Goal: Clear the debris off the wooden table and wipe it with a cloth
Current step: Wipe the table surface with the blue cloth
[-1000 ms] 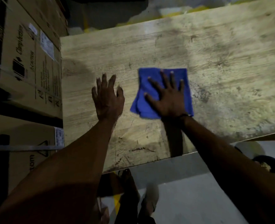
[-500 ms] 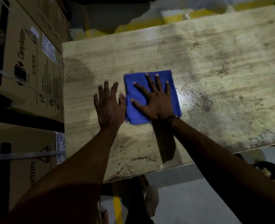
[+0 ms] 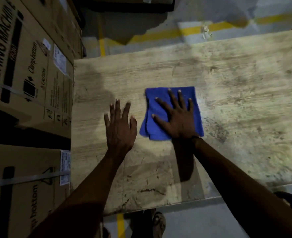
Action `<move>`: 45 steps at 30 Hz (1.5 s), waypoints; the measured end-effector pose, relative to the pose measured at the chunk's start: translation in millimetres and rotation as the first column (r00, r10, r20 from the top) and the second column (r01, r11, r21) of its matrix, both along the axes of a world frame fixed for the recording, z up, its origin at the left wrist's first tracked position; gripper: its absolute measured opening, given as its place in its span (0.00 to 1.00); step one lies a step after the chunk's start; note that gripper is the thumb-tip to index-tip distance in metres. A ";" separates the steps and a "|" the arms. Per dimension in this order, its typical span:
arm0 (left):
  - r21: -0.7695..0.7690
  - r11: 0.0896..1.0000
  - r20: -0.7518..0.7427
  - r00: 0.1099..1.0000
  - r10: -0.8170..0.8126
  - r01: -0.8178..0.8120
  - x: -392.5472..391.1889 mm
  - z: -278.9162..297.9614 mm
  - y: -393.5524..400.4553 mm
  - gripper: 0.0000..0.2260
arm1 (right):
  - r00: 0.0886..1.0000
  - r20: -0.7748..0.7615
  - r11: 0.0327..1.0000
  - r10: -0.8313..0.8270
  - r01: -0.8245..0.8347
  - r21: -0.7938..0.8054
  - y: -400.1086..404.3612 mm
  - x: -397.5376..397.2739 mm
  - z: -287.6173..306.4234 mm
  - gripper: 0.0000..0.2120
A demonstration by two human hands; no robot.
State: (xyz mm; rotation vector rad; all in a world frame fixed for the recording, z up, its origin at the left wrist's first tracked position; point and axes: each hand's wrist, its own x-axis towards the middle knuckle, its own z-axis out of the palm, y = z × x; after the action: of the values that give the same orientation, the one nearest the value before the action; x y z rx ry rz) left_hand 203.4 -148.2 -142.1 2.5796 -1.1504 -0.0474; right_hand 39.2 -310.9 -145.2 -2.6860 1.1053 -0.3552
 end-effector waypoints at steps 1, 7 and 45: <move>-0.004 1.000 -0.001 1.000 -0.014 0.014 5.6 0.2 -8.4 0.27 | 0.996 -0.004 0.996 -0.087 0.087 0.014 -13.3 5.6 2.0 0.33; -0.016 0.999 -0.035 0.999 -0.030 0.030 63.7 2.1 -95.6 0.26 | 0.972 -0.021 0.970 -0.233 0.233 0.072 -60.0 32.3 4.1 0.33; -0.172 0.978 0.052 0.990 0.129 -0.118 72.1 0.6 -141.7 0.26 | 0.997 0.006 0.993 -0.072 0.071 0.095 -151.4 128.8 2.7 0.28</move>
State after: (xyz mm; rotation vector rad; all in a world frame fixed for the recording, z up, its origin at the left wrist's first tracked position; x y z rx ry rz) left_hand 275.5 -289.9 -141.5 2.5112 -0.9675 0.1534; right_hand 168.0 -462.3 -142.5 -2.5648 1.1873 -0.3188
